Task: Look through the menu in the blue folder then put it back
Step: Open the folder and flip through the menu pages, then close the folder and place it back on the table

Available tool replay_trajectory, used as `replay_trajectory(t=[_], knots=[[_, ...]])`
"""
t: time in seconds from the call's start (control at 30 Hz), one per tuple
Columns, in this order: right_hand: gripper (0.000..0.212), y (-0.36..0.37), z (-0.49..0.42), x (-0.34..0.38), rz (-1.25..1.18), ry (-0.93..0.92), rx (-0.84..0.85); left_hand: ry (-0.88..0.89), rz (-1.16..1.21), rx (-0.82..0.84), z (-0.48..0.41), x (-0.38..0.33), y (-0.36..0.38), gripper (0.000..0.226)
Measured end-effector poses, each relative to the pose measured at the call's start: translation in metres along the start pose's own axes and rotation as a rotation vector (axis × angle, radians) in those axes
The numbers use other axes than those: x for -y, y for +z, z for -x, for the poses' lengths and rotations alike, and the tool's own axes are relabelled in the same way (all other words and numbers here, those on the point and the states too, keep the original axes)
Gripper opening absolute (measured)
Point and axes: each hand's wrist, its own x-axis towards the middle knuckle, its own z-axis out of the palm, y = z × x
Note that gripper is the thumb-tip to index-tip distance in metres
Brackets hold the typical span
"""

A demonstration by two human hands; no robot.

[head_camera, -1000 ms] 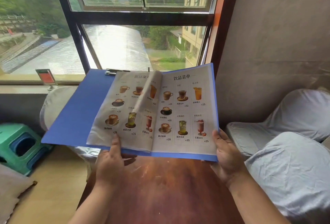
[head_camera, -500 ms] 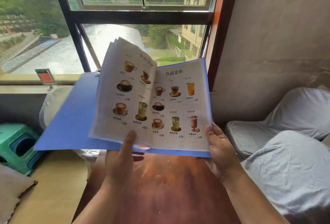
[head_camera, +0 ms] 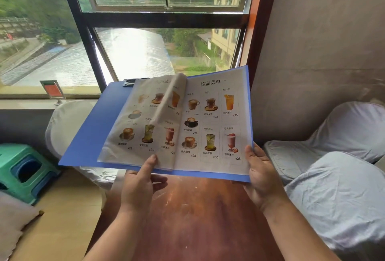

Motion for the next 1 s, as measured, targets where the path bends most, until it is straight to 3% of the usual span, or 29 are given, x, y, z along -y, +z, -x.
replay_trajectory(t=[0.1,0.23,0.37,0.4,0.47,0.53,0.57,0.6,0.63,0.73,0.83,0.87,1.0], knots=[[0.046,-0.004,-0.001,-0.002,-0.012,0.0,0.011,0.053,0.005,-0.042,-0.001,0.003,-0.004,0.025],[0.037,-0.009,-0.003,-0.008,-0.032,0.037,0.018,0.164,-0.103,-0.068,0.0,0.005,-0.003,0.022],[0.037,-0.002,-0.001,-0.01,-0.037,0.053,0.039,0.245,-0.288,0.052,0.006,0.009,0.005,0.015],[0.035,0.0,-0.001,-0.011,-0.03,0.048,0.041,0.273,-0.351,0.095,0.009,0.008,0.007,0.023],[0.032,0.001,-0.001,-0.009,-0.013,0.031,0.044,0.34,-0.522,0.203,0.01,0.007,0.007,0.064],[0.026,0.0,0.0,-0.005,0.002,0.04,0.07,0.311,-0.631,0.342,0.009,0.008,0.007,0.107],[0.02,0.0,0.002,-0.001,-0.027,0.082,0.121,0.273,-0.599,0.389,0.01,0.007,0.009,0.118],[0.011,-0.001,0.005,-0.001,-0.077,0.106,0.187,0.24,-0.489,0.392,0.01,0.006,0.013,0.117],[0.006,-0.002,0.008,0.0,-0.072,0.098,0.191,0.211,-0.344,0.371,0.009,0.004,0.016,0.101],[0.019,-0.004,0.01,-0.001,-0.017,0.078,0.187,0.126,-0.214,0.235,0.005,-0.008,0.024,0.034],[0.065,-0.004,0.005,0.007,-0.052,0.134,0.187,0.081,-0.266,0.177,0.001,-0.009,0.022,0.025],[0.07,-0.004,0.004,0.009,-0.037,0.144,0.194,0.095,-0.301,0.166,0.002,-0.01,0.023,0.025],[0.047,-0.005,0.003,0.012,0.06,0.119,0.157,0.123,-0.359,0.107,-0.002,-0.004,0.022,0.018]])
